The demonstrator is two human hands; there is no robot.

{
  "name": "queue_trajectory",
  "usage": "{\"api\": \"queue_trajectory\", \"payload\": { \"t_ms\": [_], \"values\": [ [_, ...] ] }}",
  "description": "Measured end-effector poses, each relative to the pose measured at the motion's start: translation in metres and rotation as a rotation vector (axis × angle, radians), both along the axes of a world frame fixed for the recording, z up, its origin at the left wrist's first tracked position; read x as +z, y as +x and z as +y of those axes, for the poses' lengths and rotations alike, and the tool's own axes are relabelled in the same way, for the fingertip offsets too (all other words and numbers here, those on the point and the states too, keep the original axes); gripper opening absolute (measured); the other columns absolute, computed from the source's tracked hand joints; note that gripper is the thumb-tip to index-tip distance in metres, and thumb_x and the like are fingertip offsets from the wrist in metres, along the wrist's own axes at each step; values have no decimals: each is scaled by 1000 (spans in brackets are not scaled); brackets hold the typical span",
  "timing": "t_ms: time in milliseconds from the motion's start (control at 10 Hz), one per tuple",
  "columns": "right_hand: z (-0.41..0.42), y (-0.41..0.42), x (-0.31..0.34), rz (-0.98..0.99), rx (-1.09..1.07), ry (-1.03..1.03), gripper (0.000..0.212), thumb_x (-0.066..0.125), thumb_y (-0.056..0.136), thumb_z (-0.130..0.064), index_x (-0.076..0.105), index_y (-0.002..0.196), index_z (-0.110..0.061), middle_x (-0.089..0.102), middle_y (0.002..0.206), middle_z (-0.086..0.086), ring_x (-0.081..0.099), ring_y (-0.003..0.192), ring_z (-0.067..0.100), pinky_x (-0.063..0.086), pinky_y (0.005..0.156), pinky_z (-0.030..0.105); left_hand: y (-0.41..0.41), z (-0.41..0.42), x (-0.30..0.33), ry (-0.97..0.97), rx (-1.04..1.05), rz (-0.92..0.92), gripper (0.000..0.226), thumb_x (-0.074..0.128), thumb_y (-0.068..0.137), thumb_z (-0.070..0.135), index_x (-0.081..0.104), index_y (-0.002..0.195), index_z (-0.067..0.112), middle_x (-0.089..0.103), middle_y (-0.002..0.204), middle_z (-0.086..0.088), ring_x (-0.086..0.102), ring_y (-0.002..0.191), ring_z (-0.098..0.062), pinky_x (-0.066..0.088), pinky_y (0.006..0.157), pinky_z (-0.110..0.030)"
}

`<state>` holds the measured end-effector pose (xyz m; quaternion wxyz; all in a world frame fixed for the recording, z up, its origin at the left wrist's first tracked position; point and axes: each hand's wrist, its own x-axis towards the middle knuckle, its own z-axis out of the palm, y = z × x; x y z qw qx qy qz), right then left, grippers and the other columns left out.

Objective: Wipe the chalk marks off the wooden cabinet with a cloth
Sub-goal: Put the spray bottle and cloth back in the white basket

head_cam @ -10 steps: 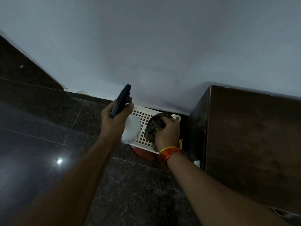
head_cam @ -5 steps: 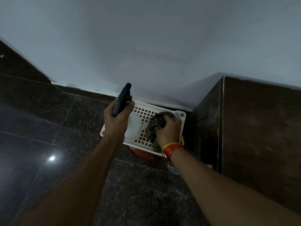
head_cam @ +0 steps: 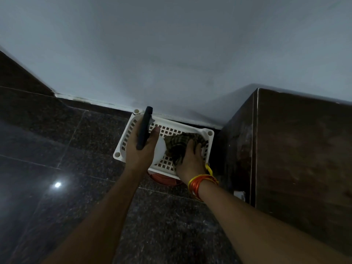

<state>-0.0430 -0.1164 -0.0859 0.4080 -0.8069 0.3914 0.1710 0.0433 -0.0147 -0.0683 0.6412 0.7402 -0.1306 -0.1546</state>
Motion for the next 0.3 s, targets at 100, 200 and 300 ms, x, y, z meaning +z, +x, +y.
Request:
{"api": "queue_trajectory", "payload": {
  "t_ms": [100, 200, 300],
  "values": [
    [4, -4, 7, -50, -52, 10, 84, 53, 92, -13, -8, 149, -17, -13, 157, 10, 0, 145, 30, 14, 115, 35, -1, 4, -2, 42, 17, -24, 40, 61, 90, 29, 51, 129, 36, 61, 124, 0, 57, 117, -15, 49, 102, -42],
    [7, -10, 12, -117, -98, 29, 82, 54, 91, -12, -3, 149, -18, -6, 158, 8, 3, 145, 28, 14, 116, 34, -1, 9, 0, 42, 4, -4, 55, 71, 83, 26, 46, 131, 40, 59, 122, 13, 56, 117, -11, 50, 99, -37],
    [8, -15, 23, -196, -123, 11, 80, 54, 89, -13, 3, 150, -21, 1, 158, 7, 6, 145, 27, 15, 116, 36, -13, 17, 5, 117, 39, 48, 63, 79, 74, 32, 46, 125, 47, 59, 124, 9, 58, 117, -10, 51, 99, -42]
  ]
}}
